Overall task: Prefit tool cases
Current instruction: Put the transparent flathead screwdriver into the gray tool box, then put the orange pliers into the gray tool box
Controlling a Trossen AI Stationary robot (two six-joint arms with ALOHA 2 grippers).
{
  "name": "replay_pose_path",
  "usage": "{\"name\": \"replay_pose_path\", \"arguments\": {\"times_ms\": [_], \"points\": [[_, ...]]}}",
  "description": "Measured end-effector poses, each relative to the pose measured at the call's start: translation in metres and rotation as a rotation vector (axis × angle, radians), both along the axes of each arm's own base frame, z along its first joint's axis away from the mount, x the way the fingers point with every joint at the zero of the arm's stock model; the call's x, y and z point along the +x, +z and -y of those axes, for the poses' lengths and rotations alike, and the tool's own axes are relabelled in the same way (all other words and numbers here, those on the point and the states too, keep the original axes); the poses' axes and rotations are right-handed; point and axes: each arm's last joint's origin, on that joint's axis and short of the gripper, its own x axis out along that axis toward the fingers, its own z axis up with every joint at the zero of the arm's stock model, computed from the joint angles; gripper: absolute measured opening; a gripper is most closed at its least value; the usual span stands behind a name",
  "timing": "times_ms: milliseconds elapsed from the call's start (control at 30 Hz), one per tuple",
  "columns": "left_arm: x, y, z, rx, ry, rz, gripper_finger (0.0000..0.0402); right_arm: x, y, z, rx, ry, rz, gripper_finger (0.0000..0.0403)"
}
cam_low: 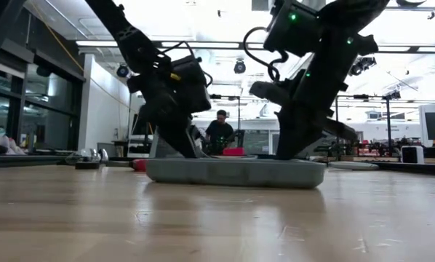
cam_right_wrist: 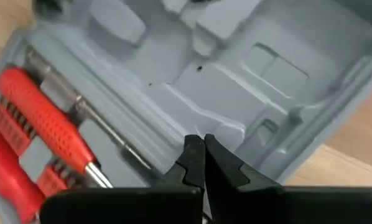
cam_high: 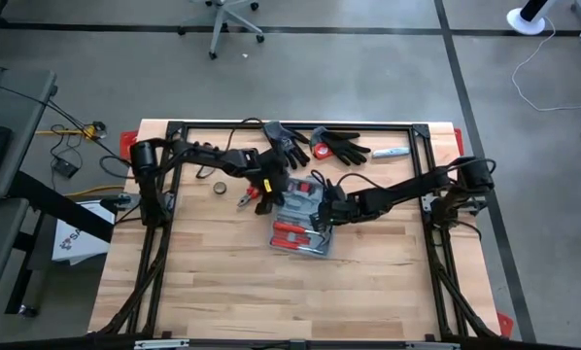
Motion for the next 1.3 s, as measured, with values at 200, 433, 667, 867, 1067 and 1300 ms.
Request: {"name": "replay_pose_path", "arguments": {"times_ms": [200,433,667,867,1067,1300], "points": [[-0.008,-0.001,0.015,-0.129,-0.045,-0.095,0.0039,0.005,0.001,-0.005,0.022,0.014,0.055,0.0],[-0.011,0.006,0.023,-0.121,-0.053,-0.111,0.0039,0.005,0.001,-0.011,0.029,0.024,0.064,0.0],[-0.016,0.03,0.016,-0.101,-0.032,-0.039,0.0039,0.004,0.001,-0.015,0.017,0.003,0.075,0.0],[-0.027,0.057,-0.001,-0.028,0.023,0.044,0.0039,0.007,0.003,-0.016,0.019,0.002,0.109,0.0],[-0.038,0.065,-0.029,0.185,0.109,0.044,0.0039,0.01,0.005,-0.015,0.003,-0.01,0.149,0.0],[-0.048,0.048,-0.065,0.243,0.152,0.012,0.0039,0.011,0.005,-0.015,0.01,-0.034,0.161,0.0]]}}
